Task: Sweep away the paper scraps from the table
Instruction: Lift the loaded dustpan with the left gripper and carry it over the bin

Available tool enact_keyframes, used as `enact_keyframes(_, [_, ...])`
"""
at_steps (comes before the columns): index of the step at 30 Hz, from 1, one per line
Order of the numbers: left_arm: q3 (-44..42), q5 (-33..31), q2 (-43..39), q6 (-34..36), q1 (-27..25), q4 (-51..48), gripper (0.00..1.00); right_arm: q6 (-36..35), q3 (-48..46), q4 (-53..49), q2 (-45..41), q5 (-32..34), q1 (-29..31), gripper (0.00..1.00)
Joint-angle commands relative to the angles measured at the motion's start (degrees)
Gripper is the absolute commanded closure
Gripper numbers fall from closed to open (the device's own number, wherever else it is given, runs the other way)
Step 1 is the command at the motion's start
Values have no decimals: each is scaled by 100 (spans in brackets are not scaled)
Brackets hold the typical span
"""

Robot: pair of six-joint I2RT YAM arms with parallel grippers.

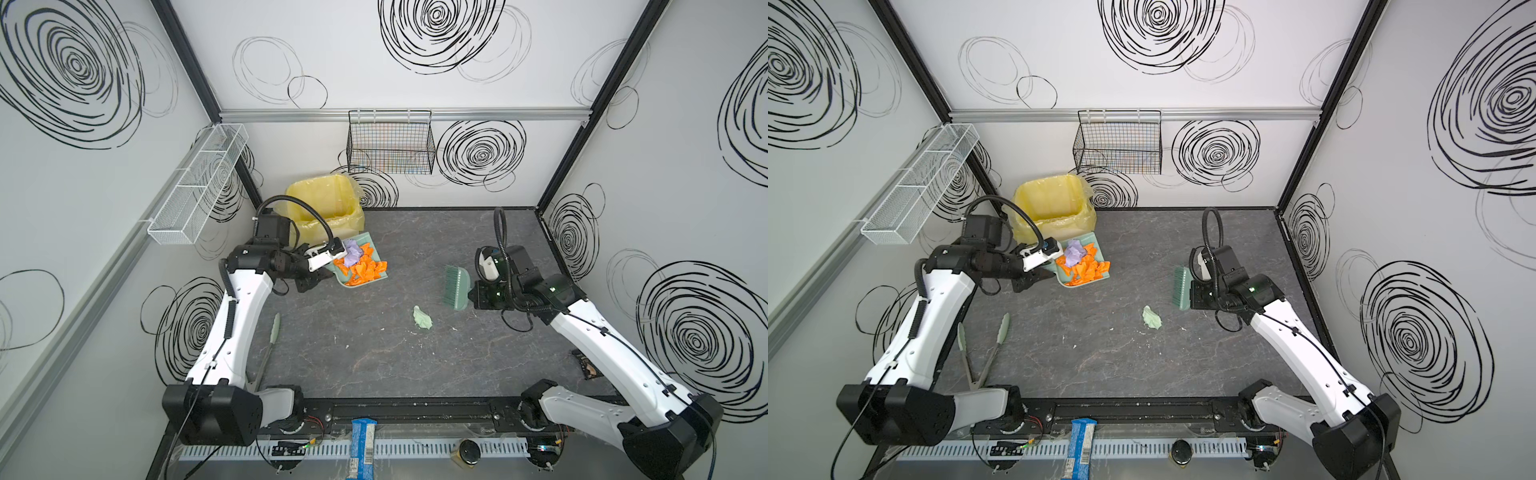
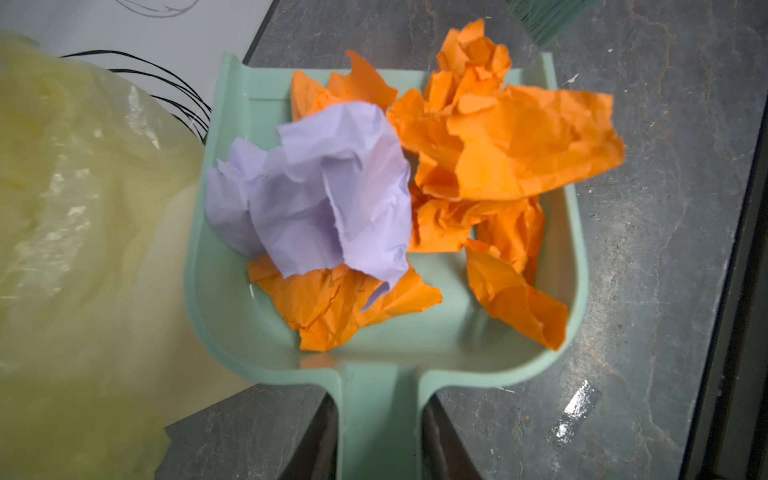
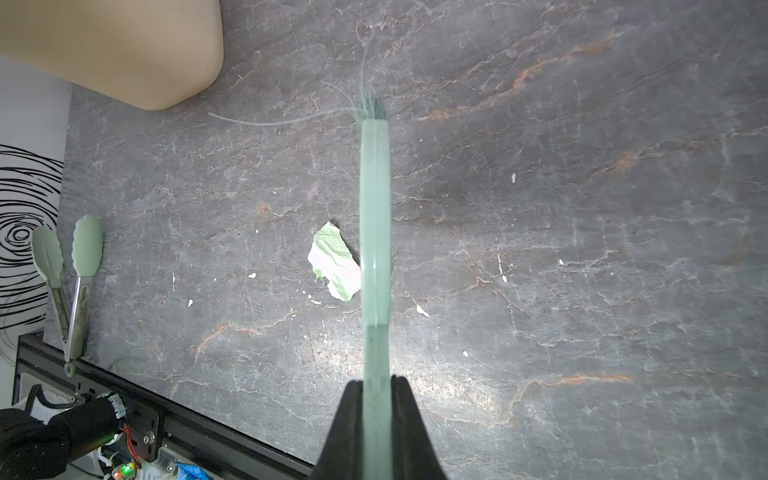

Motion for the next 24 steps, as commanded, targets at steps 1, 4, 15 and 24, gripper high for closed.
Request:
enact_keyframes(1, [590,429,377,449,334,-607,100,-53,-151,293,-154,-70,-30,100])
enact_keyframes(4, [1175,654,747,641,636,-964,100,-51,-325,335,-168,-88,-40,100])
enact_keyframes(15, [3680,805,2047,978,1409,-2103,100,-24,-831,465,-151,-133,-101,100])
enact_keyframes(24, [5576,-162,3246,869,1470,-2108,100,67,-1130,590,-100,-184,-103,100])
